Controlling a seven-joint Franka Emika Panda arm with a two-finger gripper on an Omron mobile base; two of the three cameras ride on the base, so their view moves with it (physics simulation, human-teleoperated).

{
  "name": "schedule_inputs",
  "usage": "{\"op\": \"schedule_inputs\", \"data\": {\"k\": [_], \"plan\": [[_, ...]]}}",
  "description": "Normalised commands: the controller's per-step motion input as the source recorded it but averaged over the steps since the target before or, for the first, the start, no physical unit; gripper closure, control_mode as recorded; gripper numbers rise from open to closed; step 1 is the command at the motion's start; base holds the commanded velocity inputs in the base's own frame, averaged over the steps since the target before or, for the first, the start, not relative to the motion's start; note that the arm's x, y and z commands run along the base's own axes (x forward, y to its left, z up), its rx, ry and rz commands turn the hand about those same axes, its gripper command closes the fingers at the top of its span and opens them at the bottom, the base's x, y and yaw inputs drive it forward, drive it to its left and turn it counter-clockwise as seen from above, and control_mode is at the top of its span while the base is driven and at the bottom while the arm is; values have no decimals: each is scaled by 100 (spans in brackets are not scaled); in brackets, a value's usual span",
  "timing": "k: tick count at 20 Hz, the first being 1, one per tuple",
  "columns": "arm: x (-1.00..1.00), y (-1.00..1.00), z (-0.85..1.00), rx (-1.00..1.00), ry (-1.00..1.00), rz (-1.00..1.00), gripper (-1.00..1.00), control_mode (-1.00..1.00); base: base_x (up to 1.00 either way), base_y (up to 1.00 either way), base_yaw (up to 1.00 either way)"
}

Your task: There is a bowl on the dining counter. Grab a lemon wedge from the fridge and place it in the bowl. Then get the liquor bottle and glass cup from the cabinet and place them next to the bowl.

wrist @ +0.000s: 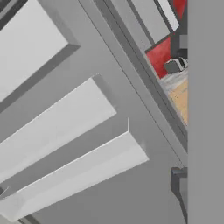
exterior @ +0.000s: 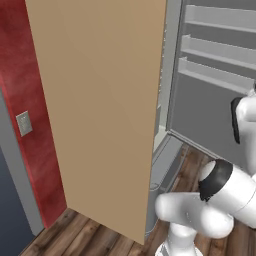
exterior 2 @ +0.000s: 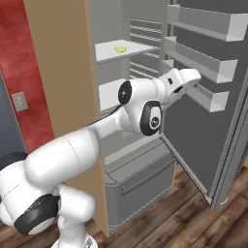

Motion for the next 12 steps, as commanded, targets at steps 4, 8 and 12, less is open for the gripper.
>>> {"op": "schedule_inputs", "data": {"k": [4,8,12], "plan": [[-9,99,29,0,1,0,-100,-100,0,0,0],[0,99,24,4,1,0,-100,-100,0,0,0],[0,97,-2,18,-6,0,-100,-100,0,0,0]]}}
